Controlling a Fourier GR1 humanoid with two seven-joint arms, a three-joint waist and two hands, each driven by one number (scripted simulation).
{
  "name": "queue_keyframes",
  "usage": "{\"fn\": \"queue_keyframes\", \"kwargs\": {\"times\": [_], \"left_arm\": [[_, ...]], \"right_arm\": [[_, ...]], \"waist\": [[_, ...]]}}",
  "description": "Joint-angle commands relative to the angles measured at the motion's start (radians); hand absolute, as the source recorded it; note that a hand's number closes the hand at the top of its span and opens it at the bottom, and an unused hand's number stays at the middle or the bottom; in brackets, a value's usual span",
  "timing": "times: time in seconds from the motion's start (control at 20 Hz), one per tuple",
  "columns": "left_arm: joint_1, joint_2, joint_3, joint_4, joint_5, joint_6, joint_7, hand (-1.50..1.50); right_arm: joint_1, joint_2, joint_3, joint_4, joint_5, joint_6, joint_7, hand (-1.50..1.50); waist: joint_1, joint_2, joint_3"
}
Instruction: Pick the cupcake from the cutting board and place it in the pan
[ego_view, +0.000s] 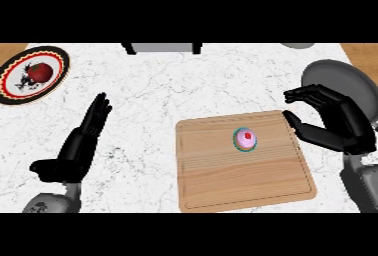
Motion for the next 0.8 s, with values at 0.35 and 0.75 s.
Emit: {"fn": "queue_keyframes", "kwargs": {"times": [0.35,0.75], "left_arm": [[-0.021,-0.140,-0.060,0.006,-0.042,0.054,0.037,0.00],[0.067,-0.100,-0.069,-0.103,-0.035,0.003,0.061,0.00]], "right_arm": [[0.149,-0.167,-0.109,-0.041,0.148,0.119,-0.182,-1.50],[0.001,-0.199,0.056,-0.140,0.279,0.170,0.147,-1.50]], "waist": [[0.003,-0.001,0.000],[0.023,-0.002,0.000]]}}
